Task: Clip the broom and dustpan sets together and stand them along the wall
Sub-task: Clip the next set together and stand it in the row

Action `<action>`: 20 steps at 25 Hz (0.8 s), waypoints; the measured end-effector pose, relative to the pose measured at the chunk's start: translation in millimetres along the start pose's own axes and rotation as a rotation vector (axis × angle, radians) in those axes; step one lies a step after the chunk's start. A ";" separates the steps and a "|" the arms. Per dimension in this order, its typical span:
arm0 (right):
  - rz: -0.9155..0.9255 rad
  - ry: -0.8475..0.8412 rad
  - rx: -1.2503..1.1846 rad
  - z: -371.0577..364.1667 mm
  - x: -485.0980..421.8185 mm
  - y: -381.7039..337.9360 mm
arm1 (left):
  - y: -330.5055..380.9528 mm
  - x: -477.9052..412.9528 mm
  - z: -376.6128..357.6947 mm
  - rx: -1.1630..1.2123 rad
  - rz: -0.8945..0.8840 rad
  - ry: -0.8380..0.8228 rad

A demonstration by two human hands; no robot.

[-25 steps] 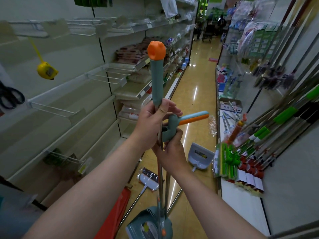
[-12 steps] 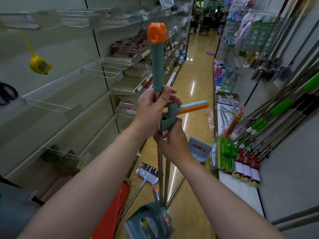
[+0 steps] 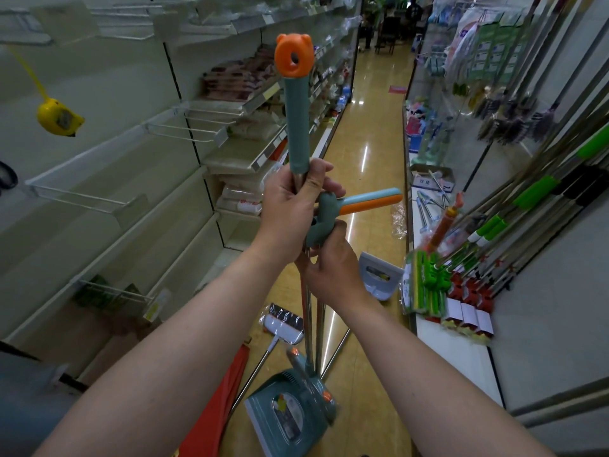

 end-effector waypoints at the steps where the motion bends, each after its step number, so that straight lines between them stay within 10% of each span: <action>1: 0.004 -0.001 0.010 0.9 -0.1 0.0 | 0.0 0.4 -1.5 0.003 0.003 0.007; 20: -0.134 -0.020 -0.050 48.2 4.1 33.6 | -24.4 6.2 -39.8 -0.018 0.107 -0.234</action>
Point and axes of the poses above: each hand's wrist, its own x-axis away from the middle knuckle, its own z-axis out of the back of the hand, y = z × x, the point moved 1 cm from there along -x, towards the middle knuckle, and after that the axes turned 3 degrees about z, right-handed, at the moved point
